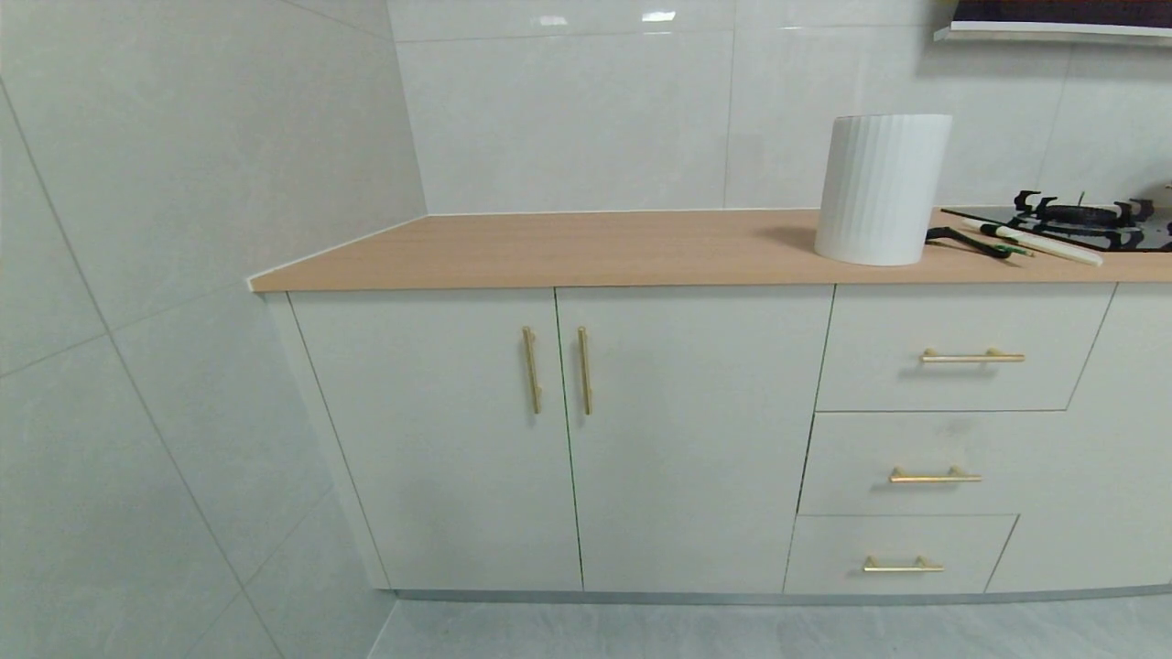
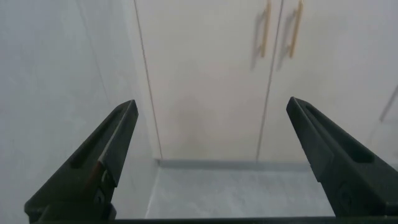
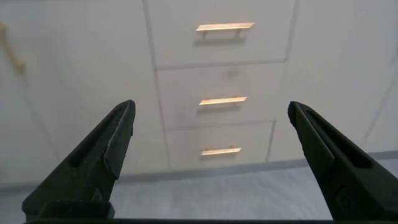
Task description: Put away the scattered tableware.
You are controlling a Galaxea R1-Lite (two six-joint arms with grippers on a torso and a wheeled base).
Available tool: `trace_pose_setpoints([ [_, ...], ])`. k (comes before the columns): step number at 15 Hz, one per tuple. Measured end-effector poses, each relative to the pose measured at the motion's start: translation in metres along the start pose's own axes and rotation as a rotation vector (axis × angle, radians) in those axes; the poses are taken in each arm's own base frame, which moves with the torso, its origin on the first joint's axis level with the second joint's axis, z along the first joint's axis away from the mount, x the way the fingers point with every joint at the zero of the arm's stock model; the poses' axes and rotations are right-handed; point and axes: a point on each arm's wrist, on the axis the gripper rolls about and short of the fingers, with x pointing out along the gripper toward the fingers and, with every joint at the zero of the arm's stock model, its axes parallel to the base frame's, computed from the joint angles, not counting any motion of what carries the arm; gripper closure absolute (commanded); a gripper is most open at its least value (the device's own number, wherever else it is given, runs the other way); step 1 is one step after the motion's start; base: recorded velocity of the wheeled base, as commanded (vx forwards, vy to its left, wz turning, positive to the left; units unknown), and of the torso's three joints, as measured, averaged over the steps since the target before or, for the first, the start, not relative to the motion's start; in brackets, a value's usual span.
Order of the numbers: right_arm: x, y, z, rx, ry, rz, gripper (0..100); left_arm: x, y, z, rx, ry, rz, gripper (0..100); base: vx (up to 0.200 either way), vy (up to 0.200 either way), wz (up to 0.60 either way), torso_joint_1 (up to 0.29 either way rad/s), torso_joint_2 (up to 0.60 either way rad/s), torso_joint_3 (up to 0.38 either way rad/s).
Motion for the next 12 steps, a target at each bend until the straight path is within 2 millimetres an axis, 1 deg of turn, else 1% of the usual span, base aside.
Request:
trace_pose_setpoints([
  [5, 0.0003, 0.0002, -0.0006, -0.001, -0.002, 0.009, 0, 0.0005, -0.0002, -0.0018, 0.013, 0.005, -0.009, 0, 0.000, 0.000, 0.00, 0.000, 0.00, 0.000],
  [12, 0.0003, 0.0005, -0.0007, 0.000, -0.001, 0.022, 0, 0.0004, -0.0002, -0.0017, -0.014, 0.005, -0.008, 0, 0.000, 0.000, 0.00, 0.000, 0.00, 0.000],
])
